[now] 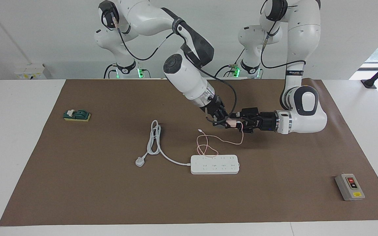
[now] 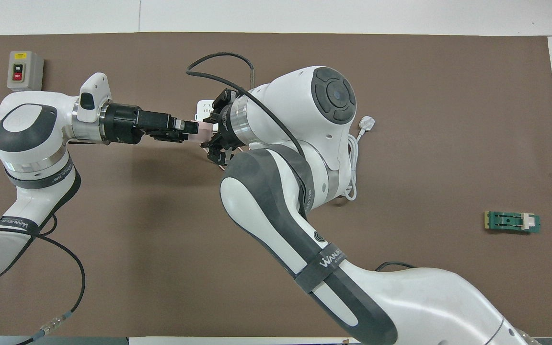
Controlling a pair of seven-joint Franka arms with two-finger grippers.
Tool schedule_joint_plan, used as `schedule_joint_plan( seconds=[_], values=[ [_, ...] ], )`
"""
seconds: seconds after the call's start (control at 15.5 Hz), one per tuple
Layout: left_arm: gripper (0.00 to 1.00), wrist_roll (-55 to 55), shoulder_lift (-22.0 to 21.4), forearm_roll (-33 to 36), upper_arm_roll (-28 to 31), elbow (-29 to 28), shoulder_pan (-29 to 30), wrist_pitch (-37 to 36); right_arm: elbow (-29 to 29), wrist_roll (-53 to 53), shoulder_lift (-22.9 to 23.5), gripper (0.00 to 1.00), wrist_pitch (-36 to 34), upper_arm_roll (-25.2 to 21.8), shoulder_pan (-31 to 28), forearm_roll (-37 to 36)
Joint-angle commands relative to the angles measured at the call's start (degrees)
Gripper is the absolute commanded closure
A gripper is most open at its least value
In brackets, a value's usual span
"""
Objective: Plug charger into power strip
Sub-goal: 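Close the left gripper on the charger held by the right gripper, then open the right gripper off the charger while the left gripper holds it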
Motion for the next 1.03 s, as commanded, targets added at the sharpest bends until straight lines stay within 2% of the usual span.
schedule_joint_plan(
  seconds=[0.0,0.06,0.19,0.52,0.58,0.65,0.77,0.84,0.97],
  values=[
    [0.63,1.5,-0.5,-0.7,0.6,-0.9,-0.6,0.4,0.3,-1.3,0.2,1.00,0.3,0.5,-0.6,1.2],
    [0.71,1.4,-0.5,-0.6,0.6,-0.8,-0.3,0.2,0.3,-1.3,0.2,1.00,0.4,0.5,-0.6,1.2],
    [0.99,1.5,-0.5,-0.5,0.6,-0.8,0.1,-0.4,0.3,-1.3,0.2,1.00,0.5,0.5,-0.6,1.2],
    [1.00,1.6,-0.5,-0.5,0.6,-0.8,0.1,-0.8,0.3,-1.3,0.2,1.00,0.3,0.5,-0.6,1.2],
    [1.00,1.6,-0.6,-0.5,0.6,-0.8,0.1,-1.8,0.3,-1.3,0.2,0.87,0.0,0.5,-0.7,1.3],
    [1.00,1.4,-0.6,-0.5,0.7,-0.5,0.2,-2.2,0.3,-0.9,0.2,0.46,-0.3,0.5,-0.8,1.9],
    [1.00,1.1,-0.6,-0.4,0.8,-0.4,0.2,-1.8,0.5,-0.8,0.2,0.15,-0.7,0.5,-1.7,3.8],
    [1.00,1.1,-0.5,-0.4,0.8,-0.4,0.2,-2.0,0.6,-0.9,-0.1,0.04,-0.9,0.4,-1.8,3.7],
    [1.00,0.7,-0.7,0.1,0.9,-0.3,0.2,-2.8,0.6,-1.3,-1.2,0.01,-1.8,0.2,-2.0,3.7]
  ],
)
